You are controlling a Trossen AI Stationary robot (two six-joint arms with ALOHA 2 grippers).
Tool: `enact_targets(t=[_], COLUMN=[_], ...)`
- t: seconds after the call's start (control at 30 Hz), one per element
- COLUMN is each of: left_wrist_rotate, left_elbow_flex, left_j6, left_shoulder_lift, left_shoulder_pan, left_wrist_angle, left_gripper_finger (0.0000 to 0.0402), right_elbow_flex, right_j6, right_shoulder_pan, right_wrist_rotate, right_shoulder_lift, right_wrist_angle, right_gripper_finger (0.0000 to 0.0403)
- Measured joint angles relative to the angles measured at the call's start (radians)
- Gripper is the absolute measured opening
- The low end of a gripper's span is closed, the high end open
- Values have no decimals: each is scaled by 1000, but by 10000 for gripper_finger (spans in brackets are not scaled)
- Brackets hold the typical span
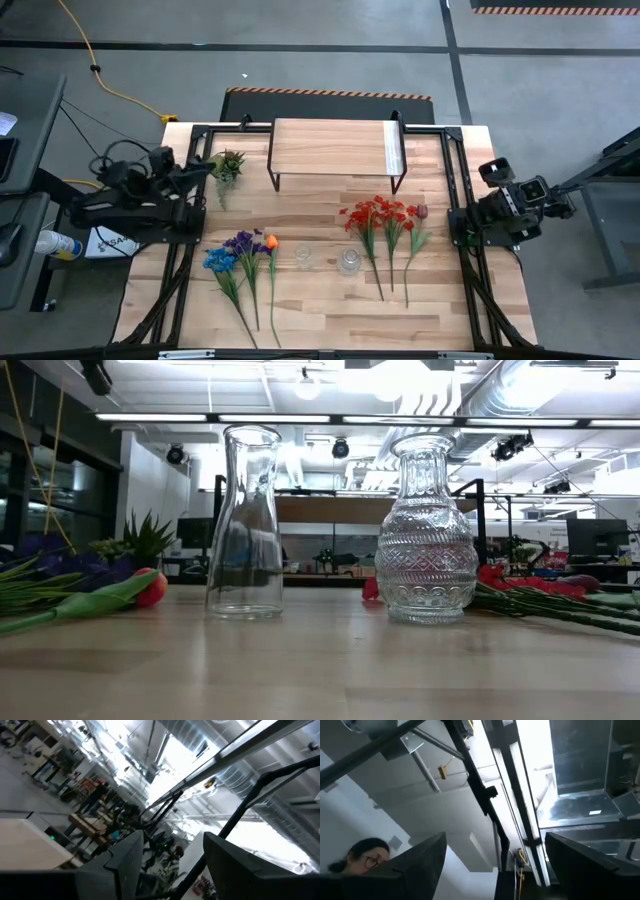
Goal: Pick and place flowers into a vace then onto a shelf
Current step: Put the blue flowers into the left transparent flower vase
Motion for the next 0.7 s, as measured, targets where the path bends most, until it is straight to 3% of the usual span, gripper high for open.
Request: enact_targets(t=[0.2,0.4,0.7], left_wrist_rotate=[1,41,170], left_elbow_flex=[161,266,407], left_j6=[0,-12,-256], left_shoulder_lift=[91,200,412], left_shoulder_pan=[0,0,0], left_wrist_angle=[-191,-240,-437], left_gripper_finger=[239,239,239], right_elbow_flex=[0,0,0], right_j6=[-111,-107,-80], right_shoulder_pan=[0,0,0], right_wrist_rotate=[-10,-5,61], right_shoulder_lift=[0,-1,-1], right_wrist_angle=[0,-8,27], right_gripper_finger=[328,328,328])
